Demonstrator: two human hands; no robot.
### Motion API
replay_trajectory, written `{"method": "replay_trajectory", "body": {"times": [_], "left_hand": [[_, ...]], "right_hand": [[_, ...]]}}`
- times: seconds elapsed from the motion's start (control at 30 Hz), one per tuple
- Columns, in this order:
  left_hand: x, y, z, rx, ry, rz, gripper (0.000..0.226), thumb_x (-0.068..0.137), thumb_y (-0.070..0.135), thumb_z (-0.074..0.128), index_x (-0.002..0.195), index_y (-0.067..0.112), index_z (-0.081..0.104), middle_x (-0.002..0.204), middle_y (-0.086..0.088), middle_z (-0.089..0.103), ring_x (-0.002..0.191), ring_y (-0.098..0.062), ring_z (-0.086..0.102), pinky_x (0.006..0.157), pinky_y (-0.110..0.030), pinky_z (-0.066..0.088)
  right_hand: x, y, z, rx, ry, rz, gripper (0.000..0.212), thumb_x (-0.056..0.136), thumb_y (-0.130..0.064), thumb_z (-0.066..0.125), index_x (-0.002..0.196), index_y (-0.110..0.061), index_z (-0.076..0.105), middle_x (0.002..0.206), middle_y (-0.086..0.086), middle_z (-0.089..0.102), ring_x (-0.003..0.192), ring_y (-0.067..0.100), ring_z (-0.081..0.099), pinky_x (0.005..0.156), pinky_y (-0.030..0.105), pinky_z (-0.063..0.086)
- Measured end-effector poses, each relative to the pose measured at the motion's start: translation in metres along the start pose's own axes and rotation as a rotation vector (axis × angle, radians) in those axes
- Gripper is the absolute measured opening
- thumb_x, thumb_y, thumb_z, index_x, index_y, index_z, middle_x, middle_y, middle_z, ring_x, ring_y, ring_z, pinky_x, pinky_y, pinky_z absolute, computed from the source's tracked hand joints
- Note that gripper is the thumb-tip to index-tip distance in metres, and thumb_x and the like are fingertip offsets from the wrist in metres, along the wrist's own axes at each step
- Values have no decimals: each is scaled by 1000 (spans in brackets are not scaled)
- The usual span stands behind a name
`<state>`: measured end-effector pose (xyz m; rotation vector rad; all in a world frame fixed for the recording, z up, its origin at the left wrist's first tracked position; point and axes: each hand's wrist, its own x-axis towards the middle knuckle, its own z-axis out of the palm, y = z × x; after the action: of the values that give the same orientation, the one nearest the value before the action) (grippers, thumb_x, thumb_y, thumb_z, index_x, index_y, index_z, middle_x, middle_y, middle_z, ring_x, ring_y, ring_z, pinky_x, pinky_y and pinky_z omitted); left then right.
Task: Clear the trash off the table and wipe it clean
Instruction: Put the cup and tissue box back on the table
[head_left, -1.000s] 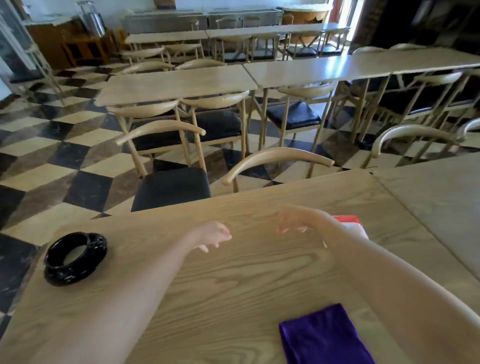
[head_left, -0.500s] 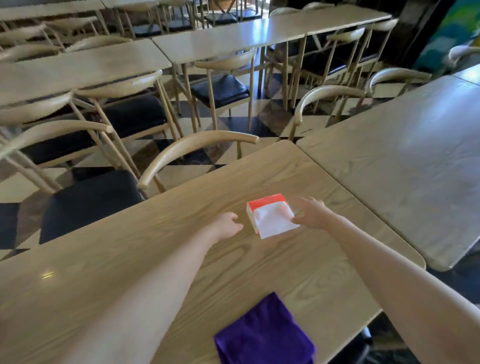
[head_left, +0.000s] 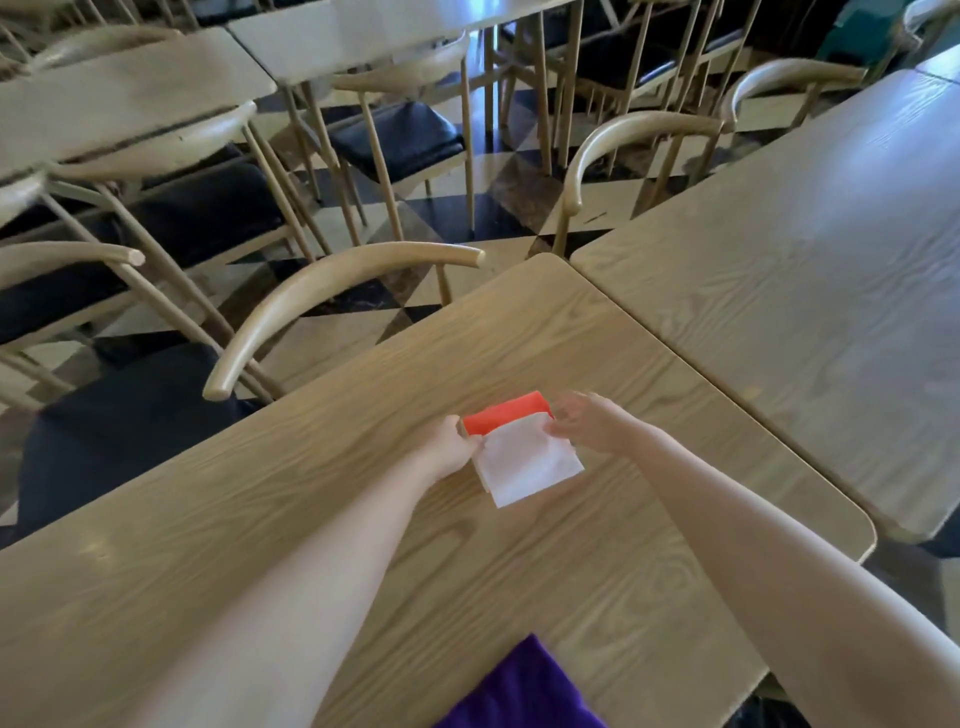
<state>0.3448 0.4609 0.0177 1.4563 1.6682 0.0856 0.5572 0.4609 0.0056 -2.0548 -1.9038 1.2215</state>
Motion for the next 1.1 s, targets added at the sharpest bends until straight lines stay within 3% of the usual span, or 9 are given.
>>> {"method": "replay_trajectory", "body": {"times": [0.1,0.2,0.3,0.43,0.53,0.67,0.77,0.9,1.1], "left_hand": [[8,-4,4,25,53,2,21,86,28,61,91,8,59,99,-13,59,99,-30,60,80,-32,47],[15,-6,10,-214,8,-54,12,86,16,62,83,10,52,93,-15,58,95,-31,62,87,-48,53],[16,-7,16,-495,-34,-153,11,89,8,57,97,10,51,101,-16,57,91,-28,59,82,-55,54],[12,-8,21,-743,-24,-237,20,86,6,60,103,11,52,103,-13,59,83,-25,60,66,-43,55],[6,-8,24,-862,-27,-253,28,82,8,64,106,11,50,102,-10,60,77,-19,58,61,-32,48],[-5,-11,14,-919,33,-209,26,81,6,66,96,17,49,86,0,58,69,-15,56,59,-29,42],[-18,-13,-5,-930,89,-183,36,83,3,61,112,16,43,83,-1,57,66,-14,55,55,-28,43],[-39,-17,-40,-912,177,-128,54,83,6,64,129,12,38,102,-10,59,73,-18,57,59,-29,46],[-88,-43,-94,-847,353,-7,62,82,19,69,136,11,39,108,-8,58,89,-21,59,63,-29,50]], "right_hand": [[6,-2,5,44,-14,-26,13,81,-26,55,71,-25,46,68,-5,43,68,22,43,62,37,42],[11,0,6,179,-58,23,14,81,-22,55,93,-23,62,78,-3,49,69,18,50,54,25,44],[14,3,8,291,-74,61,20,81,-15,57,98,-23,65,75,-3,45,67,17,47,56,27,43],[14,3,10,367,-59,102,26,82,-9,59,107,-10,65,82,6,42,72,20,43,62,32,40],[10,-5,11,352,-47,135,27,83,-9,59,109,-3,63,79,5,41,65,18,42,52,24,40],[1,-25,11,384,-20,144,24,83,-10,59,107,-5,65,77,1,42,57,12,39,40,16,35],[-8,-51,7,432,-16,107,23,81,-12,56,103,-8,66,75,-2,45,55,8,43,41,16,36],[-19,-96,0,409,-9,33,26,81,-15,55,105,-13,67,81,1,57,69,14,53,54,23,46],[-50,-174,5,391,1,-84,32,86,-24,60,117,-22,62,89,-4,66,76,7,60,49,17,47]]}}
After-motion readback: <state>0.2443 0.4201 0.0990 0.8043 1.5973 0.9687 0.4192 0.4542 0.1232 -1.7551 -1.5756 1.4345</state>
